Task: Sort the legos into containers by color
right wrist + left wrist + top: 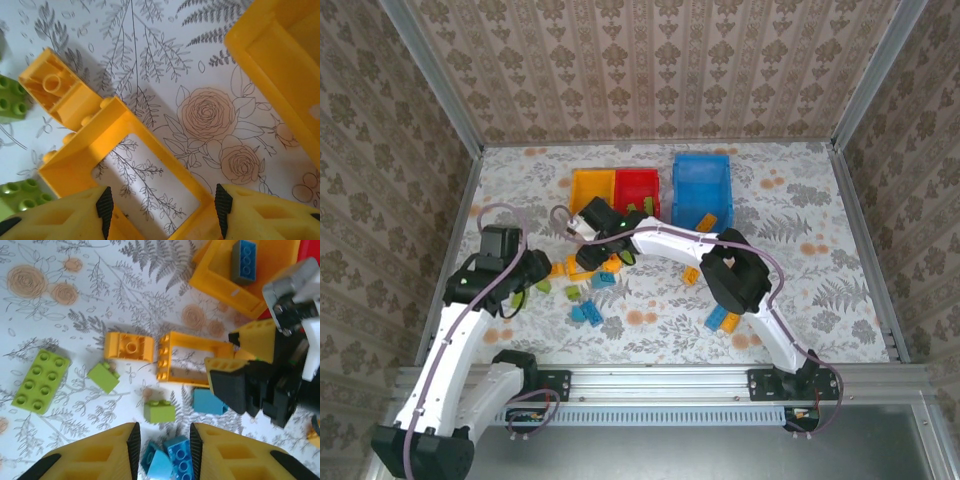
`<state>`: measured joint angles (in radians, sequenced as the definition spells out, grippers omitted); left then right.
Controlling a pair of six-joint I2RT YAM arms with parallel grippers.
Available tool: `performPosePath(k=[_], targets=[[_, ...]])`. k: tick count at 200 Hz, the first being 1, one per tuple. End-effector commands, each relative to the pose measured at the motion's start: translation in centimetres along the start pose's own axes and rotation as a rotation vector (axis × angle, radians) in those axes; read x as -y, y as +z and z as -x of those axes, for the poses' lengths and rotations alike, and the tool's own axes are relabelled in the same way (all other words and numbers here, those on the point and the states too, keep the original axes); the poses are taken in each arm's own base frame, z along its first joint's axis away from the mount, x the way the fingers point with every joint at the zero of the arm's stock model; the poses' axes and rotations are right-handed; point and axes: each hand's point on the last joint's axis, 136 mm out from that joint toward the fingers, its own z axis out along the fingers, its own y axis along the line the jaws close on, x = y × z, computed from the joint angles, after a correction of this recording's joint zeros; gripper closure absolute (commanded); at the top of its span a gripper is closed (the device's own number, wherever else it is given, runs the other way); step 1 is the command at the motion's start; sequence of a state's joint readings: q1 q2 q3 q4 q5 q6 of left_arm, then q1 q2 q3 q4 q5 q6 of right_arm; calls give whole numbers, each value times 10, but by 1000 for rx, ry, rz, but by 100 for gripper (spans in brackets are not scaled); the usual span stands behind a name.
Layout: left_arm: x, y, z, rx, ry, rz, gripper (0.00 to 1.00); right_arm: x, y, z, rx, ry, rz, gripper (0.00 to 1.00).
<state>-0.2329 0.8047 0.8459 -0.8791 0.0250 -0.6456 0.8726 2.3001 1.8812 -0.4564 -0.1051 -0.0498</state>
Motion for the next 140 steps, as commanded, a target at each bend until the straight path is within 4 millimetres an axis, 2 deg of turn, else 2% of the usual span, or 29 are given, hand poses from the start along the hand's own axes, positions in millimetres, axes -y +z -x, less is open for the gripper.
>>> performPosePath(k=[1,10,37,99,140], targets=[[-8,-12,-13,-50,41,20,65,2,10,-7,-55,-81,-6,39],[-9,-15,-15,-53,46,19,65,2,14,-11,-80,-86,-7,39],[-9,-18,-19,-62,49,2,65,1,24,-7,-94,-101,10,41],[-5,-22,-19,-51,48,-25,63,-3,36,-13,-146,-94,42,67],[-5,-25,-18,-39,48,-28,63,-3,35,-13,-149,-98,44,78]])
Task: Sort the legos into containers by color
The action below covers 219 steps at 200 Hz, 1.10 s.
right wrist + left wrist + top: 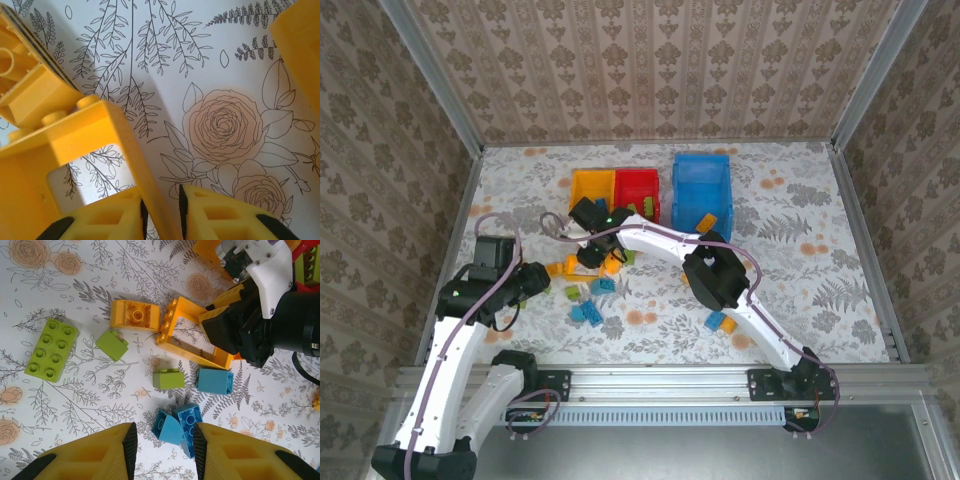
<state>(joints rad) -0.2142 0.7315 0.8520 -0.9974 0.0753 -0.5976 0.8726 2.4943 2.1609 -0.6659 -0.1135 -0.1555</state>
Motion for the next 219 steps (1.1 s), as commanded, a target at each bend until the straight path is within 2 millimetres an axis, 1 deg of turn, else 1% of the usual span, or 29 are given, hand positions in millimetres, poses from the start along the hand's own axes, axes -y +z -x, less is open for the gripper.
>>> performPosePath(k=[1,29,57,67,86,93,97,109,122,137,149,158,161,172,175,186,195,208,219], targets=[[3,-9,3,15,18,-16,63,-5,3,-4,-26,-7,24,78],[4,-9,3,16,19,-20,63,-3,-4,2,-4,-4,9,87],[7,-8,4,15,22,-38,63,4,-25,19,63,12,-33,96],[9,-7,5,18,27,-47,63,7,-38,27,96,29,-47,100],[14,-8,11,36,43,-65,63,15,-70,42,178,72,-86,100],[17,-8,15,46,49,-74,62,20,-82,42,197,99,-102,100],[21,-9,18,54,54,-86,62,22,-93,49,237,112,-112,100],[32,-11,27,76,69,-124,62,33,-118,51,292,170,-136,100],[47,-11,38,95,96,-155,62,46,-147,48,346,241,-172,100],[70,-10,51,125,153,-187,62,71,-179,34,394,348,-234,100],[94,-5,56,134,217,-210,62,95,-203,14,418,453,-295,100],[113,-3,63,153,263,-225,61,117,-219,-6,426,542,-354,100],[125,-1,58,140,301,-244,60,125,-224,-15,426,577,-374,100],[155,3,58,144,372,-273,60,153,-240,-44,423,704,-434,100],[161,7,57,138,390,-275,59,160,-243,-53,416,740,-451,100],[192,11,58,143,453,-305,58,183,-251,-84,386,859,-501,100],[218,15,56,146,508,-332,58,199,-255,-103,360,926,-525,100],[254,19,54,156,583,-369,57,218,-257,-124,327,998,-557,100],[283,22,50,159,643,-398,56,233,-256,-135,306,1043,-563,100]])
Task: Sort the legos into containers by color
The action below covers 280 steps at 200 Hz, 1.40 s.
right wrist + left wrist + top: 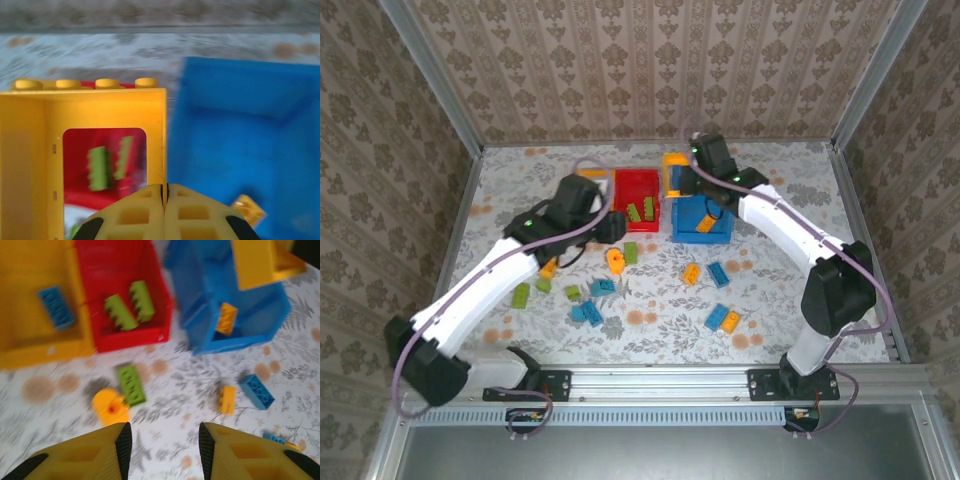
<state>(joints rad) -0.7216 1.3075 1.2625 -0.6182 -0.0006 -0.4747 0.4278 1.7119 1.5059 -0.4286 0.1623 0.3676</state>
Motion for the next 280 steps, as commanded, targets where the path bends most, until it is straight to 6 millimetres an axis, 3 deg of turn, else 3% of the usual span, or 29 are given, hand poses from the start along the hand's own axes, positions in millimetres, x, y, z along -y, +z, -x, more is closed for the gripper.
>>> performPosePath(k=[1,28,50,96,126,171,206,222,247,280], targets=[[48,12,42,107,151,-58,55,43,18,-24,-108,130,-125,100],[95,45,52,86,264,-113,50,69,45,-29,-207,173,-168,100],[121,63,53,69,328,-147,46,72,69,-26,-255,161,-164,100],[123,87,39,12,336,-140,46,74,108,-33,-355,154,-194,100],[107,87,23,-20,337,-100,46,73,123,-44,-389,157,-189,100],[77,79,-6,-73,317,-30,46,71,129,-52,-415,157,-181,98],[57,70,-22,-94,282,1,46,69,127,-52,-424,160,-172,78],[50,69,-31,-115,285,10,46,64,123,-46,-411,154,-156,70],[37,64,-46,-155,288,33,46,55,110,-30,-374,136,-137,66],[-11,49,-82,-266,190,162,44,39,76,2,-276,122,-101,65]])
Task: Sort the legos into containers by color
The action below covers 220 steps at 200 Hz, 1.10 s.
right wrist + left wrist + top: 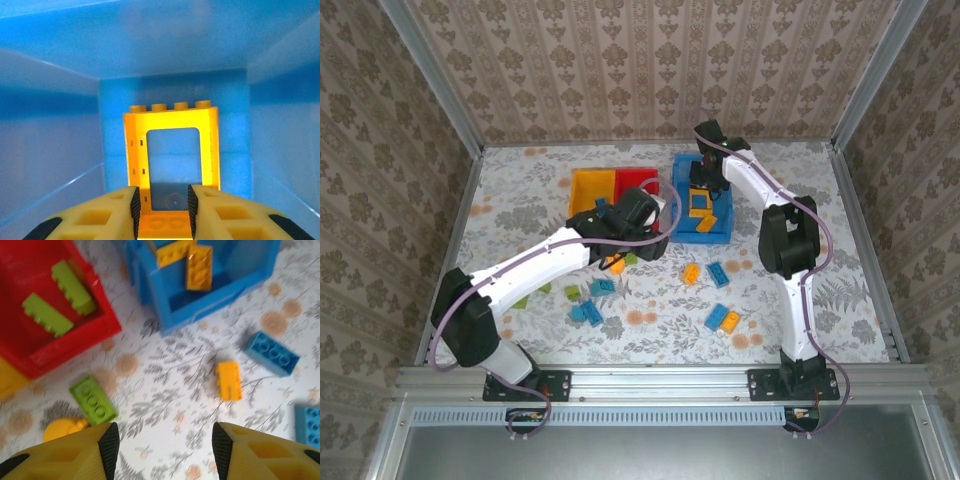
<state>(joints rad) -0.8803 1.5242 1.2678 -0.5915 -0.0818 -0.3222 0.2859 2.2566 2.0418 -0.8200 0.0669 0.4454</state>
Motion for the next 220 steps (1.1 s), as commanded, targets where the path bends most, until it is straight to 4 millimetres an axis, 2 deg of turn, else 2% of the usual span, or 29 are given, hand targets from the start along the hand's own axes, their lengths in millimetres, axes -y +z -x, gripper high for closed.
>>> performPosePath(k=[1,23,46,75,93,116,132,144,150,152,158,170,184,220], targets=[[-34,-12,-42,-111,-101,104,44,-17,-64,19,106,-25,60,65],[-62,-14,-87,-202,-282,182,42,-38,-104,17,202,-73,145,60],[-75,-13,-113,-229,-530,199,40,-67,-137,-13,296,-185,264,51],[-87,-10,-122,-277,-950,242,37,-95,-151,-77,289,-323,410,44],[-93,-14,-123,-320,-1139,305,36,-112,-155,-117,224,-369,542,40],[-85,-1,-118,-299,-1416,268,33,-129,-168,-162,170,-462,690,34],[-76,11,-121,-298,-1607,257,33,-128,-175,-183,158,-491,770,27],[-74,14,-126,-293,-1709,301,32,-125,-178,-191,167,-502,802,21],[-75,16,-126,-273,-1745,314,31,-122,-173,-198,154,-507,804,18],[-75,16,-127,-266,-1756,321,31,-122,-182,-197,174,-511,817,18],[-77,16,-130,-245,-1792,347,29,-119,-185,-200,177,-516,822,17],[-82,16,-137,-197,-1876,400,22,-114,-185,-206,166,-522,818,17],[-84,25,-139,-150,-1968,396,18,-110,-186,-211,154,-523,814,17],[-85,49,-145,-124,-2113,399,18,-105,-184,-215,148,-518,803,17]])
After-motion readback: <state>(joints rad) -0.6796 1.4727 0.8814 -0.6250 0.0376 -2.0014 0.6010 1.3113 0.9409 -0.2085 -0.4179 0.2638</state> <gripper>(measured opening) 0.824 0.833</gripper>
